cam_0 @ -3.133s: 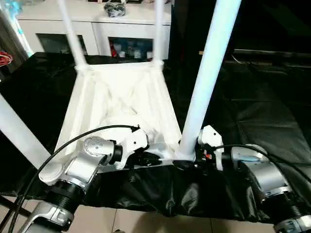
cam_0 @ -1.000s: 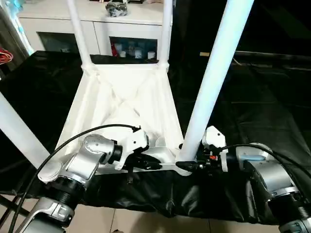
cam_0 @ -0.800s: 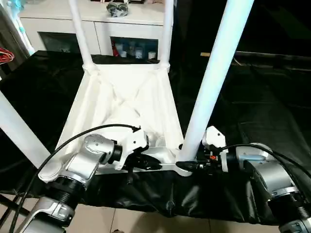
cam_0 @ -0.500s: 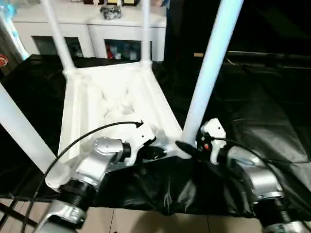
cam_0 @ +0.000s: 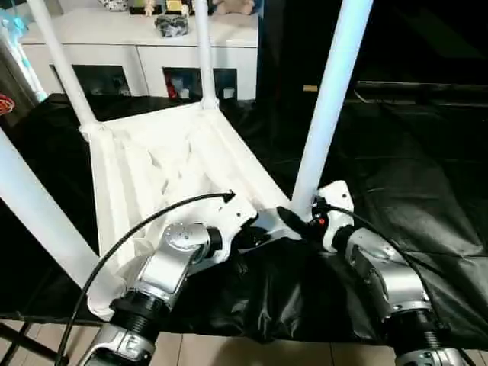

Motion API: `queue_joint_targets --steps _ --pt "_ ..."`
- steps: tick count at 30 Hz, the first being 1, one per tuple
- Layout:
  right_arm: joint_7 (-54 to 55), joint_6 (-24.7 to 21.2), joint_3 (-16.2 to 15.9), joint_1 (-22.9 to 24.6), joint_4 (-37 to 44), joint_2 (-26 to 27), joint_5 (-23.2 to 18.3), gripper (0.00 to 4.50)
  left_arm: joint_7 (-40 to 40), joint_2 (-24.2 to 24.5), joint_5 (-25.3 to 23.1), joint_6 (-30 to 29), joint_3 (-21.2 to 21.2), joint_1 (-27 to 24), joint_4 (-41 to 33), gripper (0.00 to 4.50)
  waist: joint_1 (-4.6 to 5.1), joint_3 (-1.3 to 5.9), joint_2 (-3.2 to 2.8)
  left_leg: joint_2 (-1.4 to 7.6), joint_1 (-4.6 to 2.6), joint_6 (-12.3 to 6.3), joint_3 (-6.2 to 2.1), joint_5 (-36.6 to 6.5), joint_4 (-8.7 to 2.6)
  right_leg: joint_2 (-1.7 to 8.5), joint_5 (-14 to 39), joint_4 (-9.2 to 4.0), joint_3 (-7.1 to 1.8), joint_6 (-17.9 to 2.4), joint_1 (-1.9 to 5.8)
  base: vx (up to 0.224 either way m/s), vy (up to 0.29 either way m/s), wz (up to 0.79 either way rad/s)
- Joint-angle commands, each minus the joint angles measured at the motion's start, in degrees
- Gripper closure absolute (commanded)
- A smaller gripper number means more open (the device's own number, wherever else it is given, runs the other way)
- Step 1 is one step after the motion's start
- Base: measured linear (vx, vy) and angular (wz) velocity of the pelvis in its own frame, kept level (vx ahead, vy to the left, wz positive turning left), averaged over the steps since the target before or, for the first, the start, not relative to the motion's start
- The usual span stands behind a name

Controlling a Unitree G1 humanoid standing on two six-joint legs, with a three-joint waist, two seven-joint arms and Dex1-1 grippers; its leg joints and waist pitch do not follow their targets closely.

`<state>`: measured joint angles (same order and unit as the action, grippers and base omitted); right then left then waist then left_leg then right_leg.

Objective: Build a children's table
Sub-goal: Rotate leg to tighten

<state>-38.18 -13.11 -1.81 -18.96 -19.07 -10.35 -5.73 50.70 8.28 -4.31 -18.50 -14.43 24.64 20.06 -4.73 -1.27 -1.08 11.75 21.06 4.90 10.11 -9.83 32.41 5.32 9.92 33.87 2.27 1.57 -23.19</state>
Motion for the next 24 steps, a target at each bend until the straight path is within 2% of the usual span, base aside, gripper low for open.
queue_joint_targets --steps 1,2,5,6,7,8,10,14,15,17,20,22,24 --pt "-8.4 -1.2 -5.6 0.5 2.5 -1.9 -2.2 0.65 6.6 0.4 4.6 3.9 -2.2 -0.1 -1.4 4.50 0.04 2.40 1.15 0.68 -0.06 -2.40 0.08 -15.1 -3.76 1.77 19.2 -4.69 -1.32 -8.2 2.18 0.000 0.000 0.00" --pt "-8.4 -1.2 -5.6 0.5 2.5 -1.9 -2.2 0.52 6.6 0.4 4.6 3.9 -2.2 -0.1 -1.4 4.50 -0.10 2.47 1.18 0.63 -0.09 -2.62 0.07 -15.0 -3.68 1.81 18.8 -4.69 -1.29 -8.4 2.22 0.000 0.000 0.00" --pt "-15.7 -0.4 -7.0 1.0 4.0 -7.3 -2.3 0.44 13.5 4.7 5.6 5.5 -2.7 0.4 -0.9 4.50 -0.35 2.48 0.78 0.72 -0.26 -2.81 0.19 -15.2 -3.60 1.76 16.9 -4.55 -1.33 -9.5 2.11 0.000 0.000 0.00" --pt "-19.0 0.1 -7.8 1.3 4.6 -9.2 -2.5 0.44 15.4 6.1 5.6 6.0 -2.8 0.8 -0.4 4.50 -0.49 2.50 0.38 0.80 -0.47 -2.77 0.20 -15.7 -3.58 1.73 16.2 -4.47 -1.36 -10.0 2.00 0.000 0.000 0.00" --pt "-19.0 0.1 -7.8 1.3 4.6 -9.2 -2.5 0.44 15.4 6.1 5.6 6.0 -2.8 0.8 -0.4 4.50 -0.54 2.46 0.51 0.89 -0.49 -2.75 0.19 -16.1 -3.65 1.62 16.1 -4.49 -1.33 -10.1 2.06 0.000 0.000 0.00" --pt "-24.1 0.4 -9.1 1.9 5.6 -12.2 -2.6 0.44 18.0 7.9 5.2 7.0 -3.2 1.7 0.8 4.50 -0.48 2.37 0.30 0.93 -0.41 -2.56 0.18 -16.3 -3.75 1.60 15.4 -4.31 -1.36 -10.7 2.07 0.000 0.000 0.00" --pt "-25.4 0.7 -9.4 2.0 5.6 -12.9 -2.3 0.44 18.8 8.3 5.1 7.1 -3.2 2.0 1.1 4.50 -0.66 2.37 0.32 1.00 -0.46 -2.33 0.12 -17.3 -3.77 1.63 15.7 -4.27 -1.30 -10.9 2.18 0.000 0.000 0.00" --pt "-29.0 1.1 -11.0 1.8 5.1 -15.3 -2.4 0.82 21.5 9.9 5.2 8.1 -3.8 3.8 3.0 4.50 -0.62 2.44 0.46 0.99 -0.35 -1.99 0.12 -16.7 -3.71 1.81 13.7 -4.00 -1.32 -12.2 2.38 0.000 0.000 0.00" --pt "-30.1 1.4 -11.7 1.7 5.0 -16.0 -2.2 0.89 22.3 10.4 5.2 8.7 -4.0 4.5 4.0 4.50 -0.75 2.46 0.30 0.95 -0.53 -2.12 0.22 -16.8 -3.63 1.70 13.7 -4.10 -1.31 -12.2 2.32 0.000 0.000 0.00" --pt "-30.3 1.6 -11.9 1.5 4.7 -16.1 -2.3 1.15 22.7 10.6 5.3 9.0 -4.0 4.9 4.6 4.50 -0.98 2.43 0.31 0.97 -0.44 -2.19 0.22 -16.4 -3.57 1.84 13.3 -3.97 -1.32 -12.6 2.41 0.000 0.000 0.00" --pt "-30.5 1.4 -12.0 1.3 4.8 -15.9 -2.6 1.26 23.3 10.7 5.3 9.4 -4.0 5.3 5.2 4.50 -1.06 2.42 0.29 1.03 -0.42 -1.91 0.15 -16.3 -3.63 1.86 13.4 -3.89 -1.27 -12.8 2.48 0.000 0.000 0.00" --pt "-30.7 1.3 -11.9 1.3 5.1 -15.5 -2.8 1.56 23.4 10.7 5.4 9.5 -4.1 5.3 5.4 4.50 -1.03 2.39 0.44 1.05 -0.45 -1.82 0.15 -16.7 -3.66 1.86 13.9 -3.94 -1.25 -12.8 2.47 0.000 0.000 0.00" --pt "-30.8 1.3 -12.1 1.7 5.4 -15.2 -3.0 1.65 23.4 10.5 5.7 9.3 -4.0 5.2 5.4 4.50 -1.04 2.40 0.54 1.08 -0.47 -1.78 0.11 -16.8 -3.69 1.92 14.6 -3.93 -1.28 -12.7 2.48 0.000 0.000 0.00"
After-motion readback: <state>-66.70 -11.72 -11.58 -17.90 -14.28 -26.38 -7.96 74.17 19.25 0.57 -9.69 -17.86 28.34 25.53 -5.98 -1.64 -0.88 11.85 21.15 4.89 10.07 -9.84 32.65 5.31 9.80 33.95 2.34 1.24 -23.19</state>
